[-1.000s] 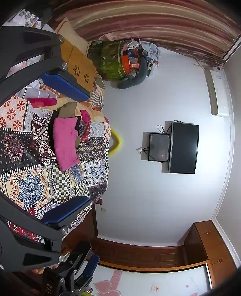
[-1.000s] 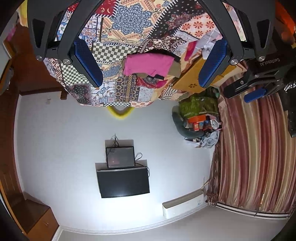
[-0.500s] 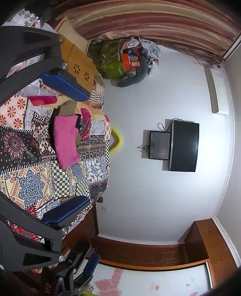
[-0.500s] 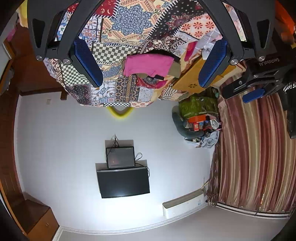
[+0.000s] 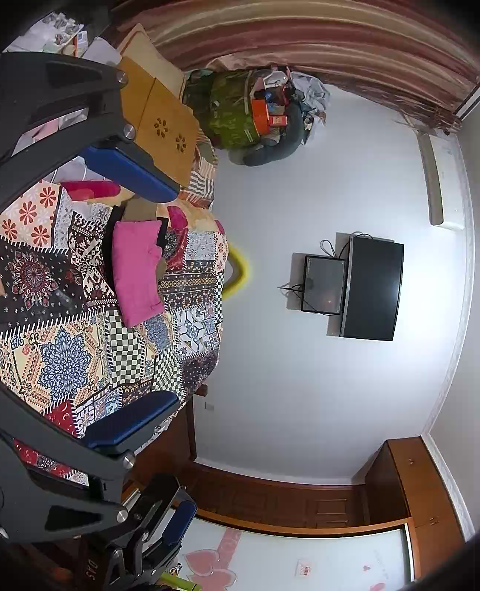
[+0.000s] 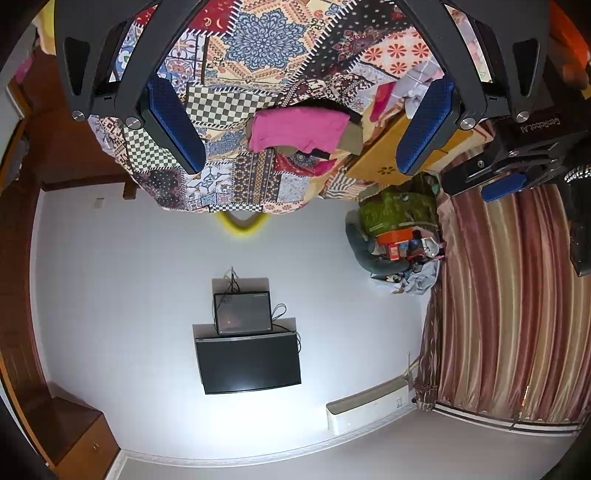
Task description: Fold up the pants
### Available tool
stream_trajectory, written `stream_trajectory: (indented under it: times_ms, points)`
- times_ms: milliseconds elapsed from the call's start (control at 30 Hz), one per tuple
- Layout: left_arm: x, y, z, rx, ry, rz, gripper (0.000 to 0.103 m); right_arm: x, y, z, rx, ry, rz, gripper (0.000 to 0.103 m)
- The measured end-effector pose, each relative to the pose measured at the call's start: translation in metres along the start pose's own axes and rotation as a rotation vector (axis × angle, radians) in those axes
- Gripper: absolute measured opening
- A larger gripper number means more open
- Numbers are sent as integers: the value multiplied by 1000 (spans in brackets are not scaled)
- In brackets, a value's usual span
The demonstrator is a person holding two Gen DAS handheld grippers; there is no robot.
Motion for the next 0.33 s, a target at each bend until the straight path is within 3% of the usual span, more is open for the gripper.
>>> stream_trajectory:
  times_ms: [333]
  points:
    - [-3, -2, 5, 5, -8, 6, 103, 0, 1, 3, -1, -9, -5, 103]
Point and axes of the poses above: each gripper's, at about its wrist camera, not at the fingertips, and z roughly the way its jaws point, y to its right, x to its top, the point moved 10 cm from there along z, roughly the way its jaws point, and after that the axes turned 1 degree about -x, right-handed, at the moved point
